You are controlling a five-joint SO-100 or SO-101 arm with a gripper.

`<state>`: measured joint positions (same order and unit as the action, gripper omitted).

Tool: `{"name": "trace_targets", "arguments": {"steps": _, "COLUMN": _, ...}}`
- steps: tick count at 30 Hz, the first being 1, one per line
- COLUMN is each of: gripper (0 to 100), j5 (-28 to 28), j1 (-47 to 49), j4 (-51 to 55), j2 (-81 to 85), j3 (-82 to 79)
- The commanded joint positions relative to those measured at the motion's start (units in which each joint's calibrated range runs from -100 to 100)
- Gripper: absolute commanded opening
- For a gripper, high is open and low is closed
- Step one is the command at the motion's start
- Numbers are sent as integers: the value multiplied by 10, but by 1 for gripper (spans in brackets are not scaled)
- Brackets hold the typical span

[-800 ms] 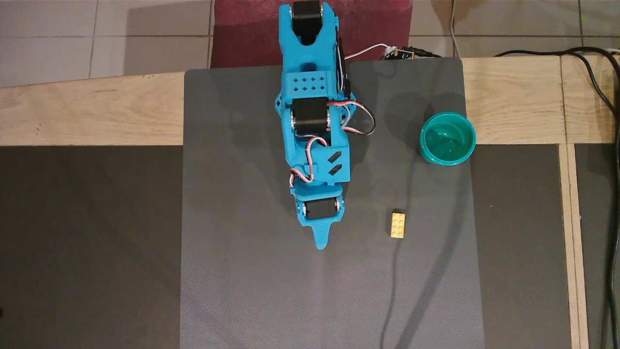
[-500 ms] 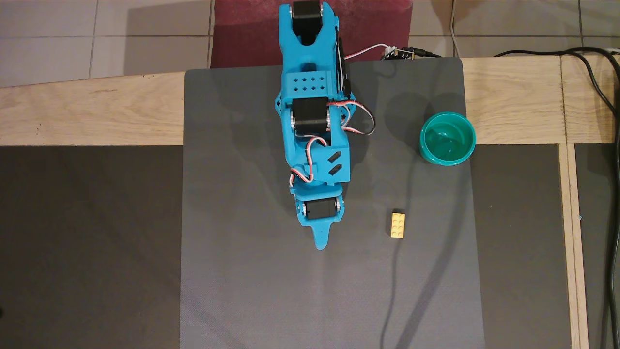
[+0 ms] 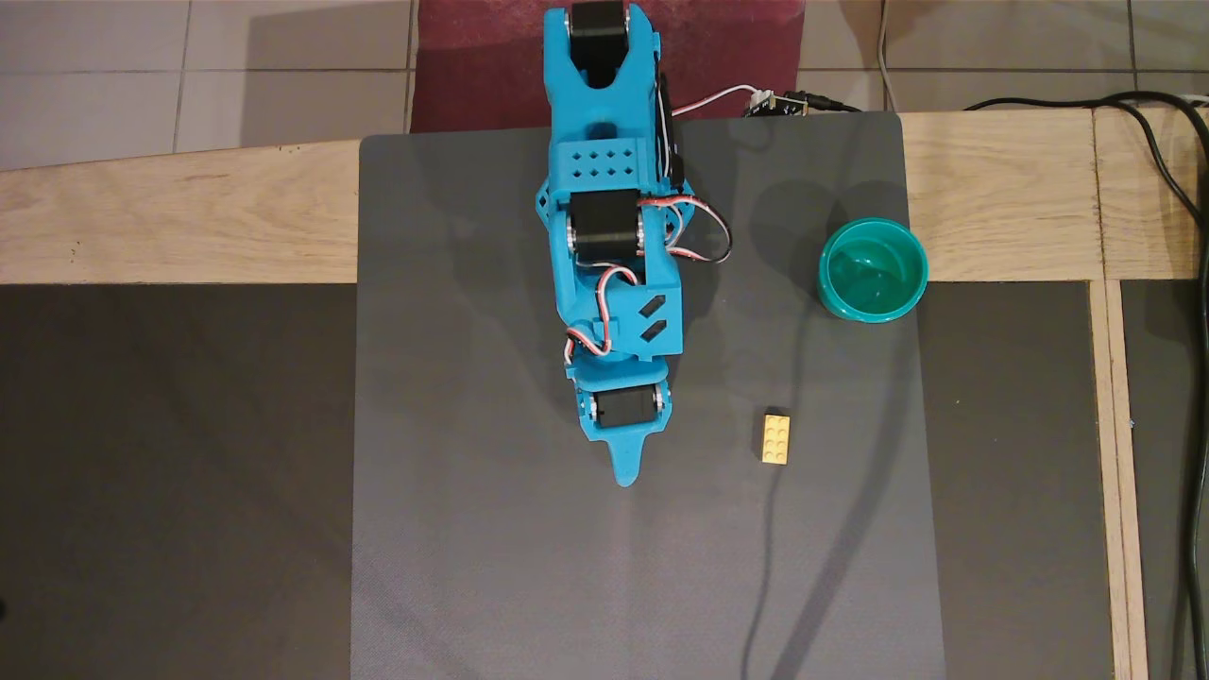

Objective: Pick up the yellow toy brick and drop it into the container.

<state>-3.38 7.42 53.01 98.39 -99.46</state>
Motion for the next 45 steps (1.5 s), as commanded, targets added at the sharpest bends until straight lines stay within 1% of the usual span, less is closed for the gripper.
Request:
{"name": "trace_targets", "arguments": {"steps": 1, "gripper": 0, "j5": -2, "j1": 2, "j4": 4, "j2": 4, "j3": -3}}
{"name": "trace_targets", "arguments": {"steps": 20, "gripper": 0, "j5": -5, "j1": 2, "j4": 6, "j2": 4, "j3": 1}}
{"name": "trace_targets", "arguments": {"steps": 22, "gripper": 0, "j5": -39, "j1": 2, "j4": 36, "j2": 4, "j3": 41}}
{"name": "trace_targets", "arguments": {"steps": 24, "gripper": 0, "j5": -57, "j1": 7, "j4": 74, "j2": 4, "j3": 76}}
{"name": "trace_targets", "arguments": {"steps": 27, "gripper": 0, "j5": -72, "j1": 54, "j4": 119, "j2": -5, "j3": 124}}
{"name": "trace_targets", "arguments": {"steps": 30, "gripper": 0, "j5": -102, "j1": 116, "j4": 204, "j2": -5, "j3": 184}}
{"name": "trace_targets", "arguments": {"steps": 32, "gripper": 0, "j5": -119, "j1": 144, "j4": 218, "j2": -6, "j3": 208}}
{"name": "trace_targets", "arguments": {"steps": 37, "gripper": 0, "j5": -146, "j1": 168, "j4": 237, "j2": -22, "j3": 253}}
{"name": "trace_targets", "arguments": {"steps": 40, "gripper": 0, "j5": -151, "j1": 171, "j4": 232, "j2": -83, "j3": 271}}
{"name": "trace_targets", "arguments": {"steps": 45, "gripper": 0, "j5": -157, "j1": 175, "j4": 203, "j2": -233, "j3": 330}}
